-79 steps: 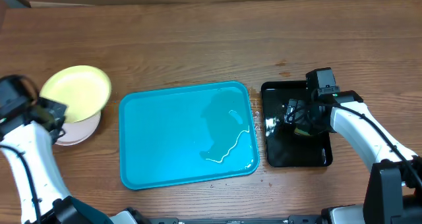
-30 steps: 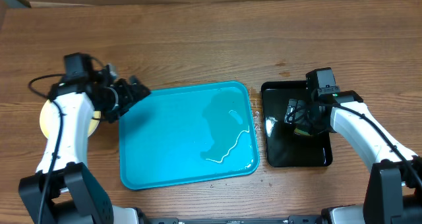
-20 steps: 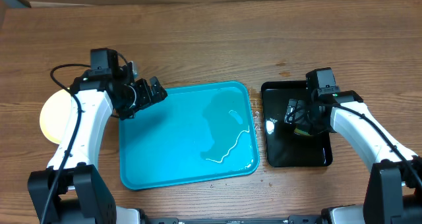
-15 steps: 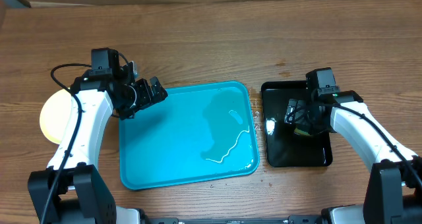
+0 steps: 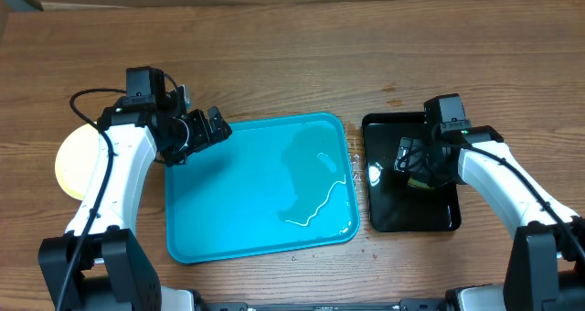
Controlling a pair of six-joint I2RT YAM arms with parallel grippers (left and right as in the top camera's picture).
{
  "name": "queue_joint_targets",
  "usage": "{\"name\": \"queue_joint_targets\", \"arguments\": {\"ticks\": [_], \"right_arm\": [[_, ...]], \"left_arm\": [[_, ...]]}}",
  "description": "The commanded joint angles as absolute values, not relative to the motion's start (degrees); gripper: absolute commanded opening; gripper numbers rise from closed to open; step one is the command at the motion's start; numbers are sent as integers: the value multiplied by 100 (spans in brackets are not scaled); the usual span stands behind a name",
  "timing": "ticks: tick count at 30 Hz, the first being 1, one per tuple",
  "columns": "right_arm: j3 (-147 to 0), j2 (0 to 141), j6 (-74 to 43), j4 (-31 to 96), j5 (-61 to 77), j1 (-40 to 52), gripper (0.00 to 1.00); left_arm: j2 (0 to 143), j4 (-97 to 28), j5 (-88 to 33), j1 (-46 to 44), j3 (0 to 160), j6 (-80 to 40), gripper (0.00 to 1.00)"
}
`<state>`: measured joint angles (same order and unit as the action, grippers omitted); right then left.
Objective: Clean dirty plates on tray and stack at the side
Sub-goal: 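Release the sponge in the black tray and raise the right gripper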
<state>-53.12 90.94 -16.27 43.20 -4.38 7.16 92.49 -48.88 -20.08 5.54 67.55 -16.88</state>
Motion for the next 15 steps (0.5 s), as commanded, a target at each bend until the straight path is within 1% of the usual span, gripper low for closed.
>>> {"name": "queue_joint_targets", "arguments": {"ticks": [1,8,15], "right_arm": [[-5284,9083,-1627,4309,-419,722,100],[-5284,8473,-1625,4311,-419,722,100],[-5284,7140,-1625,4313,-421,722,100]], "left_arm": [[9174,-4882,-1944,545,6853,-1584,100],[9174,-4882,-1944,545,6853,-1584,100],[9174,-4882,-1944,545,6853,-1584,100]]}}
